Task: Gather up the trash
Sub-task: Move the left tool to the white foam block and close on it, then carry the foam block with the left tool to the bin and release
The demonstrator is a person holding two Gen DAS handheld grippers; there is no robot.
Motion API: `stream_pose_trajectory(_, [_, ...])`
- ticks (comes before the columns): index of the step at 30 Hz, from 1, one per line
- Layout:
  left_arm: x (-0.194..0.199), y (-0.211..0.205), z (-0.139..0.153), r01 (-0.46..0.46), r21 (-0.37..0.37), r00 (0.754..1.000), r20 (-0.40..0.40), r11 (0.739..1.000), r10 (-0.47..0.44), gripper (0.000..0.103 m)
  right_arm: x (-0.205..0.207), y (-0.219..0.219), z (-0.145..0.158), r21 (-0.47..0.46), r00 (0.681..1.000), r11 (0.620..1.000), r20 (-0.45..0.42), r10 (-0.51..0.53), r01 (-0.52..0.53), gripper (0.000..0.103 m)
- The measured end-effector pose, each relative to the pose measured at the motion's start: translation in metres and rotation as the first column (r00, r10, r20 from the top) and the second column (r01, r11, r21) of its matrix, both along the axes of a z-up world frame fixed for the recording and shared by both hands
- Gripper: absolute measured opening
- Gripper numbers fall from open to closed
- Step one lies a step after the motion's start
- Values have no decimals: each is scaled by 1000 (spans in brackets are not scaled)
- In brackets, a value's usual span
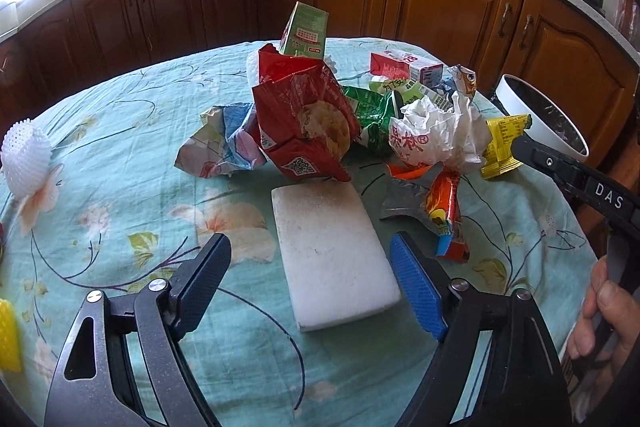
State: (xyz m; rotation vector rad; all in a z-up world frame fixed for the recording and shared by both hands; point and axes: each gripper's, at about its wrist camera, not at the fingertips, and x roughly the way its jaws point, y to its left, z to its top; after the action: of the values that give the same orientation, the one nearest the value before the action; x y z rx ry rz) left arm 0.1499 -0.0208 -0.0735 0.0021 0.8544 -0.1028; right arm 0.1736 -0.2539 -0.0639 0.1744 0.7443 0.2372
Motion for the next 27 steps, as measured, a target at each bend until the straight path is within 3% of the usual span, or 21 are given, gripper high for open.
stream_pose_trajectory(2, [4,-1,-3,10,-11,1000,-20,1000,-11,74,7,0,-2,-7,1000,1000,-6,3,-3,45])
stream_pose_trajectory(4, [7,0,-5,22,-30,999,-33,999,-23,69,13,-1,-5,-5,1000,1000,-20,12,-12,31])
stream_pose_trajectory(5, [8,0,-6,30,-40,999,-36,999,-32,62,15,-1,-6,2,999,1000,-27,19,-19,15])
stream_pose_trajectory(6, [8,-1,-6,42,-51,998,-39,998,-44,55,15,-2,-6,11,999,1000,-27,27,-27,6])
stream_pose_trajectory(10, [4,-6,-3,59,-30,998,-18,998,-59,52,4,-3,0,32,999,998,0,53,-52,2])
stream_pose_trajectory(13, [-1,-3,2,73,-72,997,-7,995,-73,51,-6,-6,7,51,998,997,10,60,-61,1])
stream_pose_trajectory(20, [-20,0,37,94,-111,992,93,989,-84,51,-22,-21,23,98,998,993,38,57,-60,1])
stream_pose_trajectory(27, [-15,-21,70,172,-127,975,165,977,-150,51,-30,-42,40,123,997,992,71,26,-35,1])
